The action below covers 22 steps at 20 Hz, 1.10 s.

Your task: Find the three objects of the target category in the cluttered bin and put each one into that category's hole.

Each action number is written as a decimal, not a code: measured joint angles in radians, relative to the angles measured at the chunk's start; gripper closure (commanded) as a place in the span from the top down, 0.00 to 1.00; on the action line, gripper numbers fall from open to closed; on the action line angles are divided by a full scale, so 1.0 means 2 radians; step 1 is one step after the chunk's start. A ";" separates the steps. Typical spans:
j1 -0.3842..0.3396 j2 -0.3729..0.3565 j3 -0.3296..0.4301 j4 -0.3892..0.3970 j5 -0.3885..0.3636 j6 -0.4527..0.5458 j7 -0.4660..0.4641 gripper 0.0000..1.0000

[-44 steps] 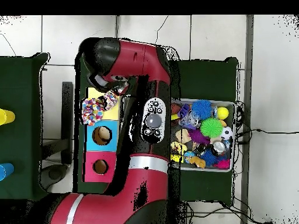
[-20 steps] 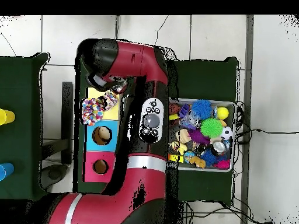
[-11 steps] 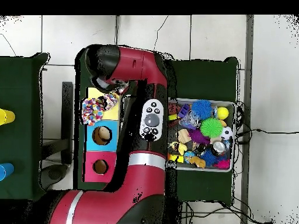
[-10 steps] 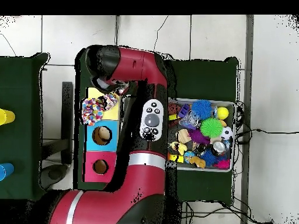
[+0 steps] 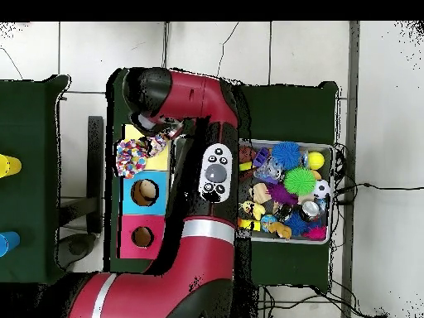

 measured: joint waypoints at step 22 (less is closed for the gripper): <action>0.000 -0.009 0.000 0.024 -0.002 -0.009 0.000 1.00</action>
